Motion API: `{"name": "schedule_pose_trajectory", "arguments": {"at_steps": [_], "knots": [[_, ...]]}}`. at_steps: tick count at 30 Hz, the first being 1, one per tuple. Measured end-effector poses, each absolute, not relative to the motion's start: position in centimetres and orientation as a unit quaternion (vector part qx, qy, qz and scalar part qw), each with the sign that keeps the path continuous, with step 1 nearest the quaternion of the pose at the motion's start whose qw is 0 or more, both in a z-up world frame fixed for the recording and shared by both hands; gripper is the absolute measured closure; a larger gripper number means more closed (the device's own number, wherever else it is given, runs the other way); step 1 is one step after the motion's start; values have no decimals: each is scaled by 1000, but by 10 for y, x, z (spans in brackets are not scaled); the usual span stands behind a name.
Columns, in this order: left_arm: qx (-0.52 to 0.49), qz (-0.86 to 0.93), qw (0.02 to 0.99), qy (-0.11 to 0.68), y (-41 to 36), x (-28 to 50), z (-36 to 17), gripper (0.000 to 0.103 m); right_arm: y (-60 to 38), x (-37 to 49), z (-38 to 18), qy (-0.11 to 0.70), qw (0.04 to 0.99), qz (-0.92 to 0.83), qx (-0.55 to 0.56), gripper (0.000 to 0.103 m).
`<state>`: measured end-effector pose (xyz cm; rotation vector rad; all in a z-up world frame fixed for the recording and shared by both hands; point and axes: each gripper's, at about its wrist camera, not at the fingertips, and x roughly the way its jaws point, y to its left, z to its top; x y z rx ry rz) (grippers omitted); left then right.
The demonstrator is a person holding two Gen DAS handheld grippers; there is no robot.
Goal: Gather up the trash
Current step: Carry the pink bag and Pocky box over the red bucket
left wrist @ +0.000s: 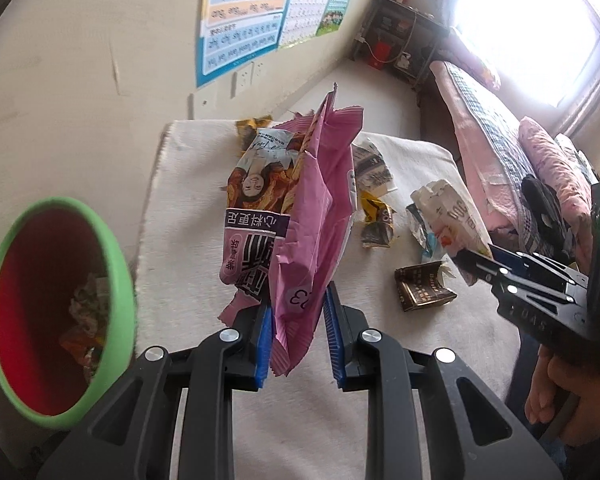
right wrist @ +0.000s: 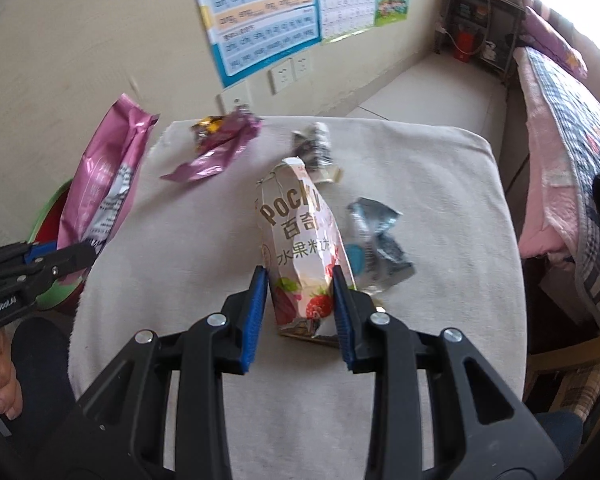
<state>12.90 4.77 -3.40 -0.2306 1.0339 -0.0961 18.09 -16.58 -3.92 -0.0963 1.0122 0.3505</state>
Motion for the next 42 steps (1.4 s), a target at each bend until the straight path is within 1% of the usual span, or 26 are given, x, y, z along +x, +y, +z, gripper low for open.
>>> {"name": "schedule_pose_trajectory", "arguments": {"at_steps": [8,26,33,42], "knots": [[-131,-19,866,482,84,110,-28,82,-123,169,-29,471,857,201,-63,71],[-180,82,866,458,212,51,-20,82,23,152,-8,443,835,312,-96,71],[-191,105,864,455,248,31,-22,82,74,139,-6,439,821,349,-106,71],[-202,111,858,460,268,22,-31,81,123,133,-17,447,802,375,-128,71]]}}
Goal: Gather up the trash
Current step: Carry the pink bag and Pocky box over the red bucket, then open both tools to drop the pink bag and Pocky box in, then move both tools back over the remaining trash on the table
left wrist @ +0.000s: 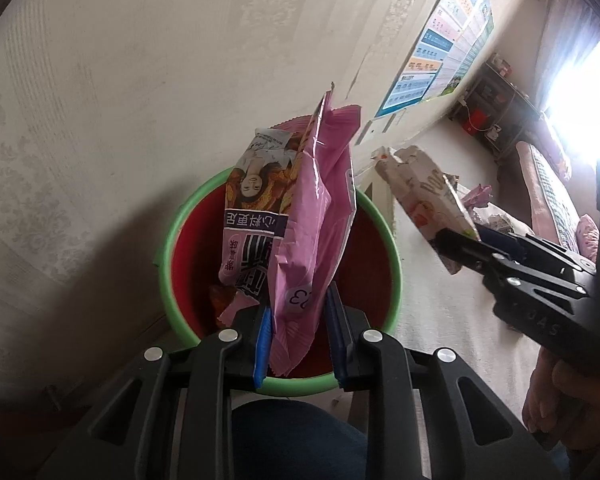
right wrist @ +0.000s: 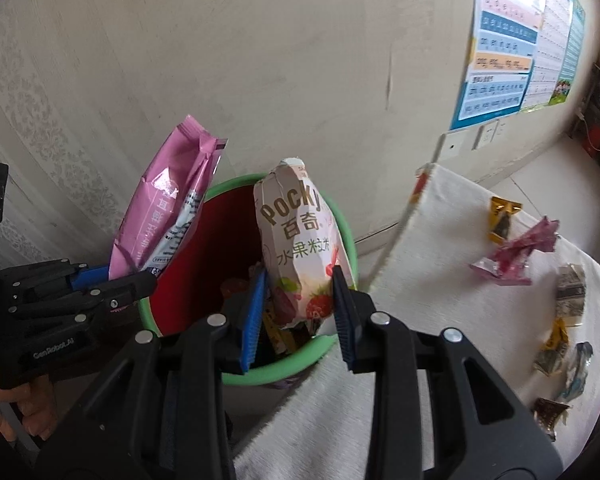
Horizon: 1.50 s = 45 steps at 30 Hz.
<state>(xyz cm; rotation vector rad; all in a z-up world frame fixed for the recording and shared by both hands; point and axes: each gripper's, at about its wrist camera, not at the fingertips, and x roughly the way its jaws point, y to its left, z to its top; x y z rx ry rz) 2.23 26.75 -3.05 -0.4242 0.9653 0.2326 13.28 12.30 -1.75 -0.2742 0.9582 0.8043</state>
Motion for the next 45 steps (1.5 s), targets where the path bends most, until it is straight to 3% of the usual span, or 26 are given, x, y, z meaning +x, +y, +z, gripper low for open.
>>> {"name": "schedule_pose_trajectory", "arguments": {"at_steps": [13,14,15,16,18,26,28,45], "knots": [[-224,101,857,454,286,32,-35,76,148,141,-38,464,786,386,-133,68],[-226,103,857,451,288,32,-35,63,150,141,-39,464,784,389,-134,65],[-228,109,858,446,290,31,-33,49,151,141,-40,463,786,386,-136,53],[-231,113,860,440,292,30,-32,46,150,141,-39,459,790,384,-135,39],[-237,118,861,434,294,30,-31,41,150,140,-37,451,796,379,-139,26],[-244,138,859,428,291,29,-34,12,134,138,-35,445,803,369,-144,10],[-241,145,858,429,290,28,-34,10,128,138,-34,441,808,363,-144,5],[-213,95,867,440,215,52,-26,10,27,140,-34,455,834,295,-104,5]]}}
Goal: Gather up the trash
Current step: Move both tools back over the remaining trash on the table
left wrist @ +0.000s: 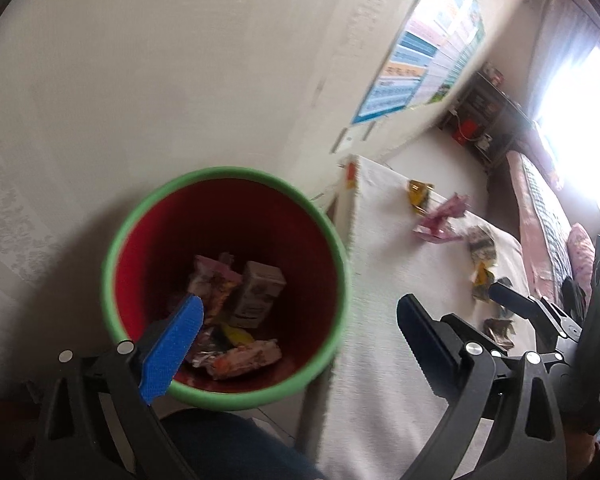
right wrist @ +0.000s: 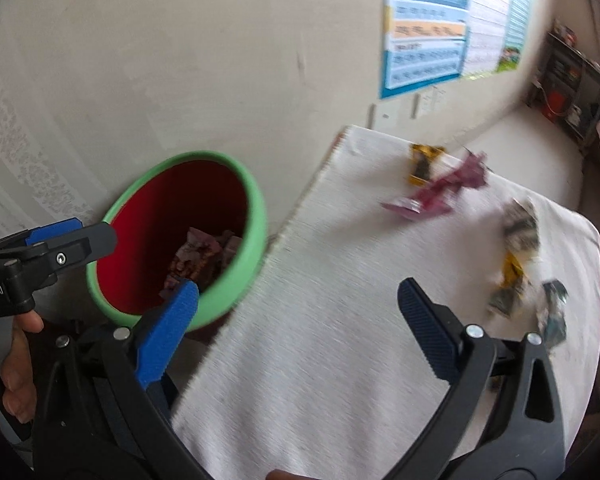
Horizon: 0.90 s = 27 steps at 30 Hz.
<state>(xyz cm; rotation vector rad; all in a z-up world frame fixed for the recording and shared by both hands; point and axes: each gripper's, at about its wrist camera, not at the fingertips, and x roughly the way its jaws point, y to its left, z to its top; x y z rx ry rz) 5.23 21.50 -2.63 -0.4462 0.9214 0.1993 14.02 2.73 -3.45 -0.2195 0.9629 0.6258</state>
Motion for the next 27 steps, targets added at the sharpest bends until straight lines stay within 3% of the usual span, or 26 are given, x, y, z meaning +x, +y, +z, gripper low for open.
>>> {"name": "schedule_pose_trajectory", "arguments": {"at_steps": [27], "knots": [[-142,-36,869,472,56,118,-27,10,-168,176,-25,456,876,147,-56,5]]}}
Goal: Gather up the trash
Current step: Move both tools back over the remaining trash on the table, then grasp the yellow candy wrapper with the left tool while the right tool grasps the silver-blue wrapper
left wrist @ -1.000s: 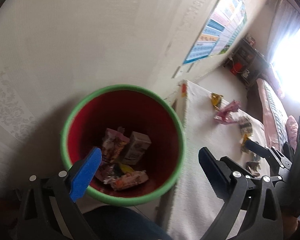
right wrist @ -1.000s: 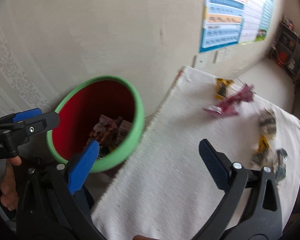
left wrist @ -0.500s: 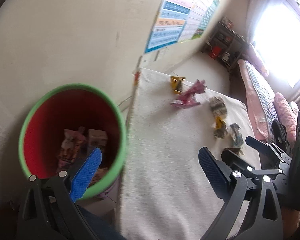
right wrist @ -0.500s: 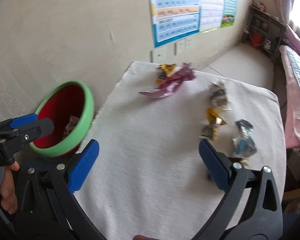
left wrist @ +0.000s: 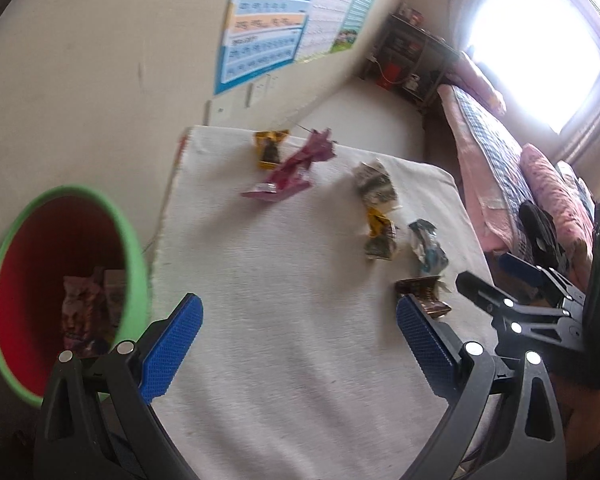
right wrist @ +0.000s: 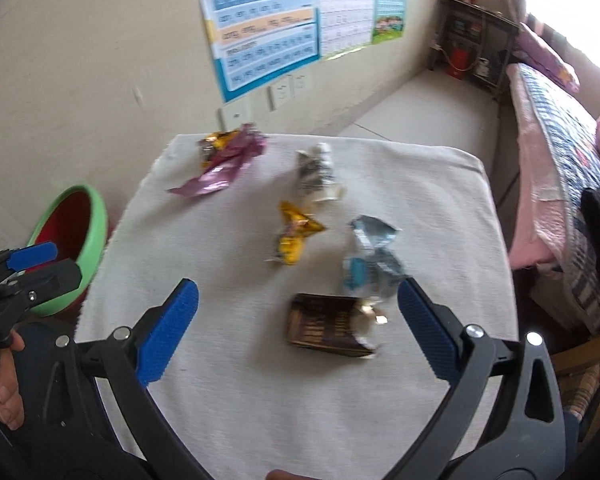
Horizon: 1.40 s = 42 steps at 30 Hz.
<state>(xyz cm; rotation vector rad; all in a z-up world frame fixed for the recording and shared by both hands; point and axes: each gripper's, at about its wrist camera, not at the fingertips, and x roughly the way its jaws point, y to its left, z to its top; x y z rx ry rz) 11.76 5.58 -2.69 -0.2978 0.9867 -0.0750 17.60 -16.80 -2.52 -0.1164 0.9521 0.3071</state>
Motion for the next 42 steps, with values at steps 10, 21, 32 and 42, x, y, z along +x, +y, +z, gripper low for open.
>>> {"name": "schedule_pose_trajectory", "arguments": {"at_steps": [10,21,32,42], "knots": [[-134,-74,858,490,22,151,-40,10,-213,206,-50,479,869,113,-46,5],[-161,-128,833,513,-9,201,-64,10,-225,234,-79,503,856,115,-34,5],[-183,-147,793,562,-44,255,-110,34,-219,256,-104,518,844,135,-42,12],[-162,-128,779,592,-59,279,-135,71,-214,266,-117,530,834,147,-36,34]]}}
